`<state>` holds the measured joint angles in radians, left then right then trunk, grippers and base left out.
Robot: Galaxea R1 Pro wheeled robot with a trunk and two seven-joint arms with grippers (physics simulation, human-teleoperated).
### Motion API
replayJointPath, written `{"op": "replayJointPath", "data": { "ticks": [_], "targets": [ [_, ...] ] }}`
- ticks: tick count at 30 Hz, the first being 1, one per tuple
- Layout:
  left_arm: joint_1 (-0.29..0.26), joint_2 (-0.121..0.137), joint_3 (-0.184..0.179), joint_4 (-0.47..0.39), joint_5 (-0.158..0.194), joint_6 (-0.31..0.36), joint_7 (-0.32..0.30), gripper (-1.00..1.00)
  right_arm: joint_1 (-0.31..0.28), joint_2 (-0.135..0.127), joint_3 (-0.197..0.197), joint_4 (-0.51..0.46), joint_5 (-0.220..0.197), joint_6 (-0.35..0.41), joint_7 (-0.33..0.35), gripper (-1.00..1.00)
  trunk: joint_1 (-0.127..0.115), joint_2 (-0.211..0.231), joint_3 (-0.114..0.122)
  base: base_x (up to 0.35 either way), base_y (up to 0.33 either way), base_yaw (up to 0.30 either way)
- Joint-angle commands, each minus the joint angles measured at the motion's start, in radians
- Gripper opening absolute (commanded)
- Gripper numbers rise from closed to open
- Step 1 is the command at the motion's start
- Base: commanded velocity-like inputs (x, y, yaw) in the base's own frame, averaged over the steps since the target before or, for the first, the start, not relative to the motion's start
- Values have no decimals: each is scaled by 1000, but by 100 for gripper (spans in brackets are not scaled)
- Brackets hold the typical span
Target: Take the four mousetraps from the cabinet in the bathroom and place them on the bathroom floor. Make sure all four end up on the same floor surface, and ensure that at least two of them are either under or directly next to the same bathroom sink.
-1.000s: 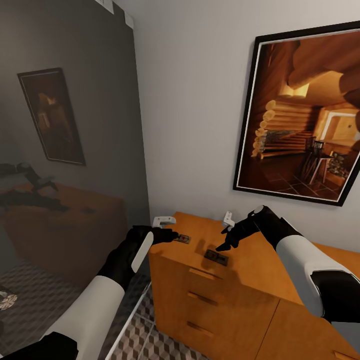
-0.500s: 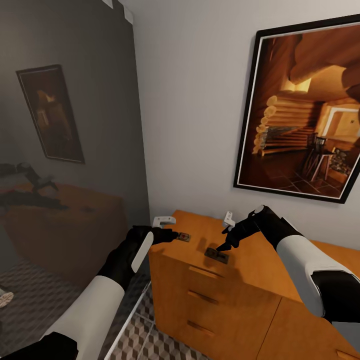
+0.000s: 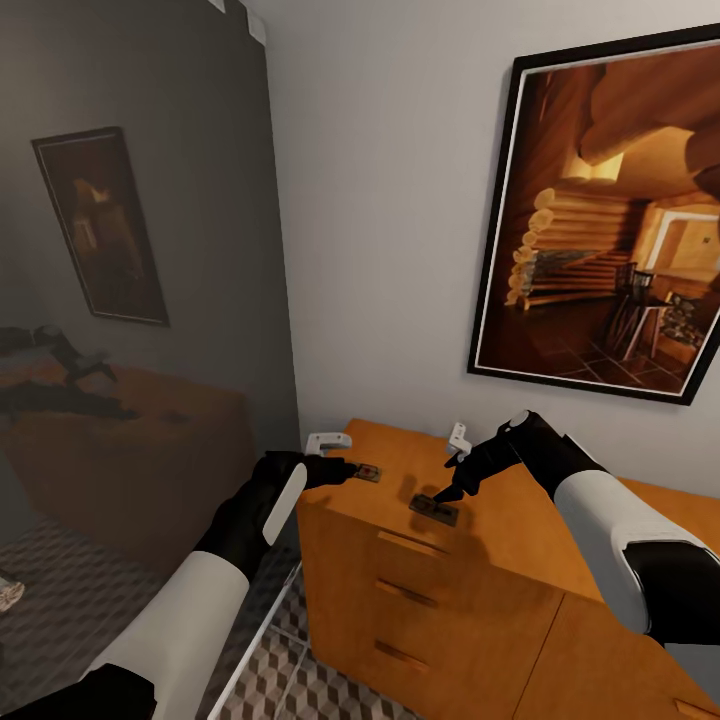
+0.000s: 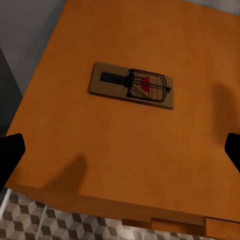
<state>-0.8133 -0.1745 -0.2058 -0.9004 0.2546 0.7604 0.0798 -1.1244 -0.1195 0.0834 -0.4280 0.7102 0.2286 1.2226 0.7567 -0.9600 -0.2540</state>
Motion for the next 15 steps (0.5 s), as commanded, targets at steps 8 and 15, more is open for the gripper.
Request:
{"op": "replayJointPath", "data": {
  "ticks": [8,15],
  "targets": [
    [0,0,0,0,0,0,0,100,0,0,1,0,0,0,0,100,11,-21,-9,0,0,0],
    [0,0,-1,0,0,-1,0,100,0,0,1,0,0,0,0,100,38,-70,-31,0,0,0]
  ]
}}
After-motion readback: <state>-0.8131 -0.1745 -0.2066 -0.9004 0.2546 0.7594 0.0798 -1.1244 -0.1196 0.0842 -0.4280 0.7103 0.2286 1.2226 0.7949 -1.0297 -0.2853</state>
